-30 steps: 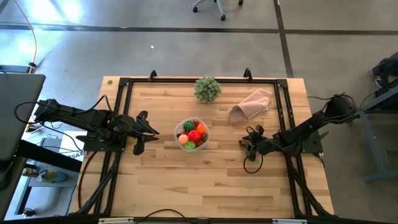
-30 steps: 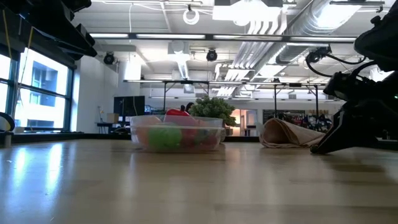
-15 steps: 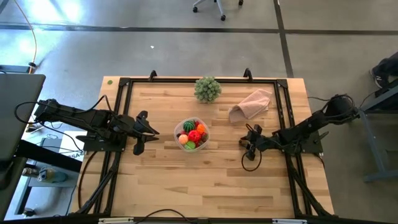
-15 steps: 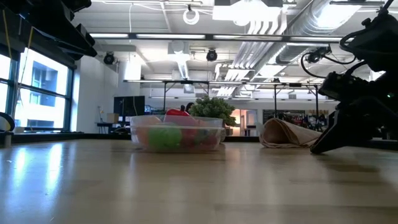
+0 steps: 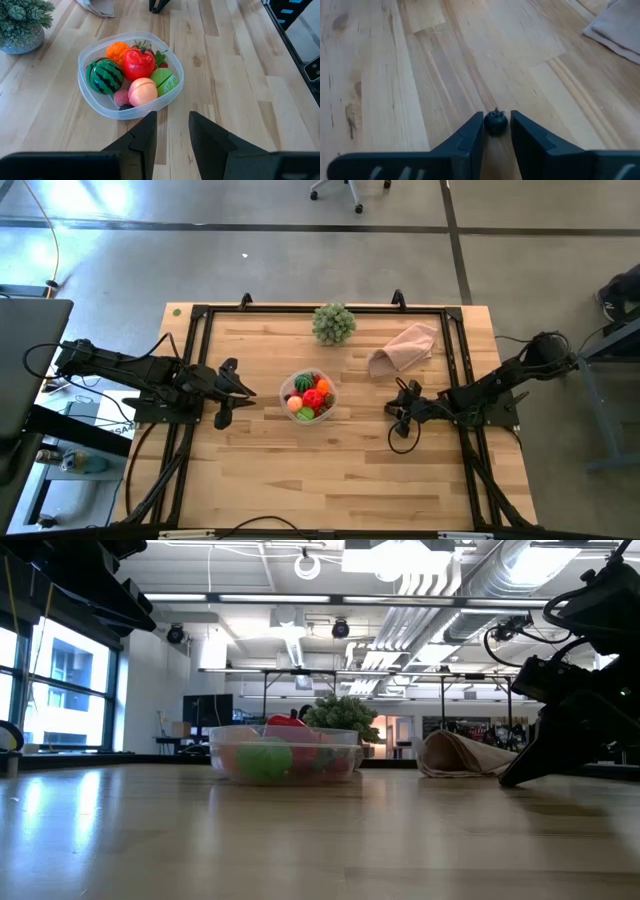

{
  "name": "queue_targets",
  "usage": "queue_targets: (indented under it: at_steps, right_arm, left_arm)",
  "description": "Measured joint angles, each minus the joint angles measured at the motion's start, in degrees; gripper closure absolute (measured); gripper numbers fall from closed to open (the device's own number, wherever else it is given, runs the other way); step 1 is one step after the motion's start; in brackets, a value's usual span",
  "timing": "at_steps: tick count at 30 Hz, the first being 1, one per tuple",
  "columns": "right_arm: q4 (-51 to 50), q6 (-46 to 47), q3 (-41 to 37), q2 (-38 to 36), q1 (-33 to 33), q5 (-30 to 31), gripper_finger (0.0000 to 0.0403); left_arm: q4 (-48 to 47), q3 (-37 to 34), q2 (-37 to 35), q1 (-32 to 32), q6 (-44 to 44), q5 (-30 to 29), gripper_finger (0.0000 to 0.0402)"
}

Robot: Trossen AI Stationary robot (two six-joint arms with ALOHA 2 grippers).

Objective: Pick and placing Produce into tupperware
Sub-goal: Put the blueberry into the transparent bin

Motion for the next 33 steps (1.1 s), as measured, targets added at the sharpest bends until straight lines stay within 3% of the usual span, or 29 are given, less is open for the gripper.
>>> queue_targets:
  at_steps: [27,33]
  right_arm:
    - [1.0,0.0,0.0,-0.1,0.1,0.7,0.0346]
    - [2.3,-4.6,3.5,-0.1,-0.4,0.3,0.0346]
  left_arm:
    - [0.0,0.0,0.0,0.0,0.0,0.0,0.03]
    - [0.0,0.0,0.0,0.0,0.0,0.0,0.03]
